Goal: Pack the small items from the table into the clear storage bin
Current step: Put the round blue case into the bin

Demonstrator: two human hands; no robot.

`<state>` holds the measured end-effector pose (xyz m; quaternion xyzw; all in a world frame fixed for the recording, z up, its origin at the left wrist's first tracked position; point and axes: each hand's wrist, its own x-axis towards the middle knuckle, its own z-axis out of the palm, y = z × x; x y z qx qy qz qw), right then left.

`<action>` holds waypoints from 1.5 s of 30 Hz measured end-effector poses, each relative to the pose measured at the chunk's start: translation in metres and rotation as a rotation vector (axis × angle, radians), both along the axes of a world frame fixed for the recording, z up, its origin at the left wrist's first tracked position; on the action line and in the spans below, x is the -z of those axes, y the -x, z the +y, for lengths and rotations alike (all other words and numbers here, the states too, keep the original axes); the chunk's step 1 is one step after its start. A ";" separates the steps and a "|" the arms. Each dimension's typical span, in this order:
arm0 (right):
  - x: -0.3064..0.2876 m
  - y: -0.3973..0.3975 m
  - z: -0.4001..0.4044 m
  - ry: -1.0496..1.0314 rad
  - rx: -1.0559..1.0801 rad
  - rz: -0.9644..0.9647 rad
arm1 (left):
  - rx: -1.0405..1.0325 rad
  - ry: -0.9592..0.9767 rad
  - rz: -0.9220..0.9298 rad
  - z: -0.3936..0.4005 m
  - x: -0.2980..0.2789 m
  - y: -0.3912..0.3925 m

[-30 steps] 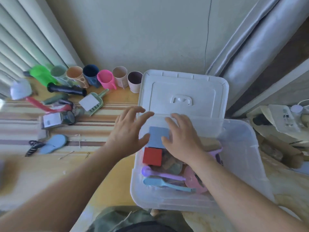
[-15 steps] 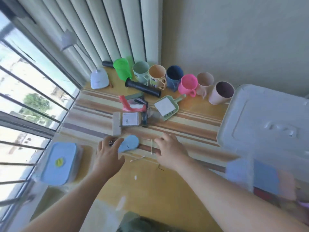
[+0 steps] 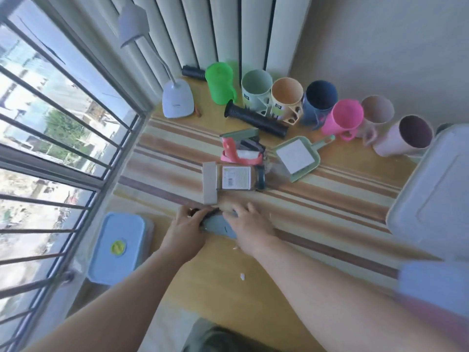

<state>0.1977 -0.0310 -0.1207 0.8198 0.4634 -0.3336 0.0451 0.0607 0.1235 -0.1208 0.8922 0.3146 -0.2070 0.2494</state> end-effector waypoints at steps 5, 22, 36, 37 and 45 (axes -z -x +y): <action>0.001 0.002 -0.021 -0.007 0.068 -0.074 | -0.086 0.038 -0.053 -0.003 0.005 0.009; -0.168 -0.057 -0.276 -0.799 1.125 0.773 | 0.283 0.100 -0.734 -0.187 -0.160 -0.104; -0.211 -0.033 -0.579 -0.871 1.241 0.403 | 0.755 0.040 -0.927 -0.500 -0.199 -0.147; -0.212 -0.030 -0.595 -0.774 1.164 0.375 | 0.761 0.045 -0.902 -0.514 -0.196 -0.144; -0.199 -0.042 -0.660 -0.649 0.936 0.055 | 0.592 0.084 -0.805 -0.557 -0.198 -0.137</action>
